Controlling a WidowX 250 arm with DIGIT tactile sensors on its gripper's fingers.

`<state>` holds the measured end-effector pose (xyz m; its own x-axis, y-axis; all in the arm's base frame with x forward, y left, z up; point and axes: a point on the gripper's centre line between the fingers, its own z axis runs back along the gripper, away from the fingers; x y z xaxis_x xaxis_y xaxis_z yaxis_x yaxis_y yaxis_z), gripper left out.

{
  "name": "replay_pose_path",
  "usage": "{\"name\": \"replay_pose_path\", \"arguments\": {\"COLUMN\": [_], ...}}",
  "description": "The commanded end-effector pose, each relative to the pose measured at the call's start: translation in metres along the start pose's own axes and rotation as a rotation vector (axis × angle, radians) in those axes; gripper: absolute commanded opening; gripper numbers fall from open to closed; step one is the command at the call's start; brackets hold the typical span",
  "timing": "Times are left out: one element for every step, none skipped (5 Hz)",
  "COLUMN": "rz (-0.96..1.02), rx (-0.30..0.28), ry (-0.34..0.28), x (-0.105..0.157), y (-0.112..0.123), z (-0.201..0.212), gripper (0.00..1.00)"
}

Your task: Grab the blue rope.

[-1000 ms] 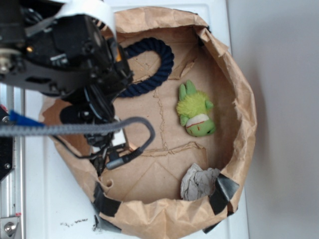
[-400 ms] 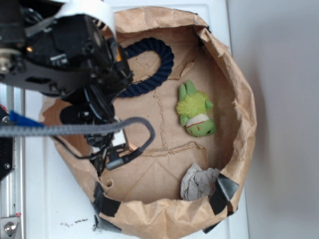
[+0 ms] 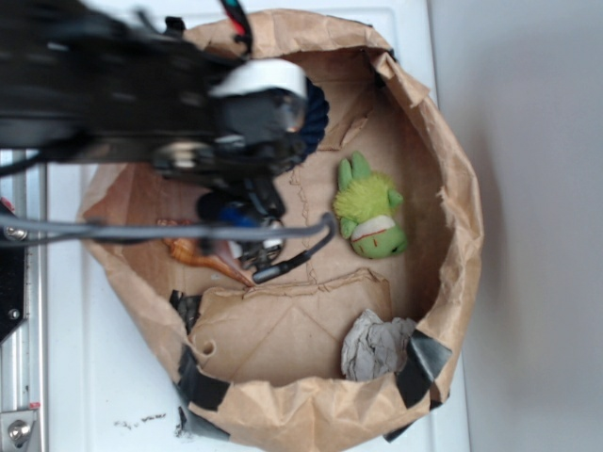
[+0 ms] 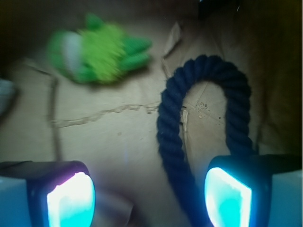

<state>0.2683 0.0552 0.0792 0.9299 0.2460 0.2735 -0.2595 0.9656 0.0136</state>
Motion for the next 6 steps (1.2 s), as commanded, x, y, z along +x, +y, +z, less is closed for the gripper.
{"name": "replay_pose_path", "arguments": {"rz": [-0.012,-0.016,0.0,-0.002,-0.004,-0.013], "rx": [-0.046,-0.046,-0.04,-0.046,-0.067,-0.069], "ry": [-0.001,-0.009,-0.027,-0.051,-0.063,-0.066], "x": [0.021,0.024,0.028,0.03,0.031,0.031], "y": [0.013,0.014,0.016,0.015,0.017,0.018], "z": [-0.005,-0.014,-0.024,-0.023,-0.021,-0.023], "gripper": [1.0,1.0,0.0,0.0,0.0,0.0]}}
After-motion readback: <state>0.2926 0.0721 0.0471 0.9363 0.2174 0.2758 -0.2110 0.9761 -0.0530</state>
